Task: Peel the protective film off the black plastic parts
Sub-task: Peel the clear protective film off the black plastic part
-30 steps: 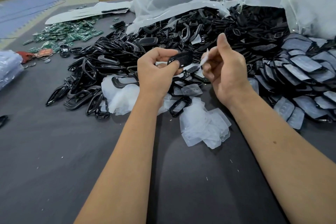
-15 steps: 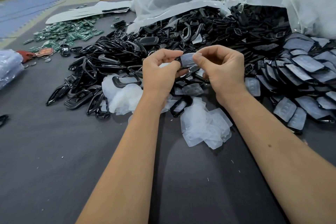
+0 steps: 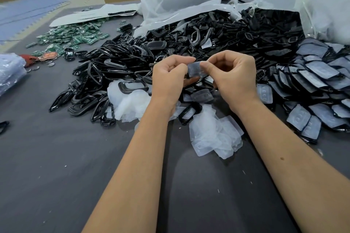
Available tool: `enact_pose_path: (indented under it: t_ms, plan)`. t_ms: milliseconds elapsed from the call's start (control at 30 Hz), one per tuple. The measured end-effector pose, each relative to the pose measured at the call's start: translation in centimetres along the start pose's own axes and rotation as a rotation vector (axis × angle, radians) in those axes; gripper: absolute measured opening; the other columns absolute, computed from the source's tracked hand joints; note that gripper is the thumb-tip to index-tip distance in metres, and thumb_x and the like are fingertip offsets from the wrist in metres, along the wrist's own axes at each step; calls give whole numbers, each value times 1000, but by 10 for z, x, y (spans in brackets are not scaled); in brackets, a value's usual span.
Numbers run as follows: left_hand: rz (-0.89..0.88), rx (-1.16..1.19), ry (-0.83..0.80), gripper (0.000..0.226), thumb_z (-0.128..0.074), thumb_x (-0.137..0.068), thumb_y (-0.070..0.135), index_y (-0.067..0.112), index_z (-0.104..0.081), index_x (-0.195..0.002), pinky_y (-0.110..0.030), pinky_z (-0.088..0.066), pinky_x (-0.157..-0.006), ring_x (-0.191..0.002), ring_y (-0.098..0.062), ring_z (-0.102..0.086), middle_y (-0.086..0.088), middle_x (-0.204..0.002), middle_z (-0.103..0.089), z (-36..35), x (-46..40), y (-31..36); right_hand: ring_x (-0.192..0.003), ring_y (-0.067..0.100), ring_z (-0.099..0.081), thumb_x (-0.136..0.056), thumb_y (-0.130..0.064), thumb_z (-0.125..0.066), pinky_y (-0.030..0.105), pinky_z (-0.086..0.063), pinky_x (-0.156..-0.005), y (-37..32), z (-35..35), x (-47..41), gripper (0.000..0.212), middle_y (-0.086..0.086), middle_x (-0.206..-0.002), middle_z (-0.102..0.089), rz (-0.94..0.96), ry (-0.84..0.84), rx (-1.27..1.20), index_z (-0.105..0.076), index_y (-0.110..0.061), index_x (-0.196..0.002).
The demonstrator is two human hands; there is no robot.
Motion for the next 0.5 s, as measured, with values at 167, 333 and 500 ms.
enact_pose_path:
  t_ms: [167,333,500]
  plan:
    - [-9,-43,4,26,-55,-86,-14,3,-75,-91,-40,-64,-76,-82,-23,-70,-20,-89,-68,0,0,1,-55,8,-63,-84,-23,-86,26,-51,-57,-6,0,0,14,-3,-67,-72,30,-2,97,-76,-16,-77]
    - [-35,-78,-8,25,-62,-84,-16,6,-74,-90,-35,-63,-73,-73,-17,-70,-14,-77,-65,0,-1,3,-60,6,-64,-84,-22,-84,24,-56,-63,-17,-1,1,11,-8,-68,-71,100,-3,235,-76,-18,-77]
    - [-38,-119,12,23,-67,-83,-14,6,-75,-91,-41,-64,-76,-79,-24,-67,-19,-82,-64,1,-1,3,-59,5,-62,-84,-20,-84,17,-50,-61,-20,-2,3,11,-7,-68,-70,123,-17,287,-77,-14,-78]
Point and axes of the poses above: each hand's wrist, its own x-axis away from the middle knuckle, its own z-axis out of the back of the hand, y = z × x, the point moved 7 cm from there along -x, towards the middle knuckle
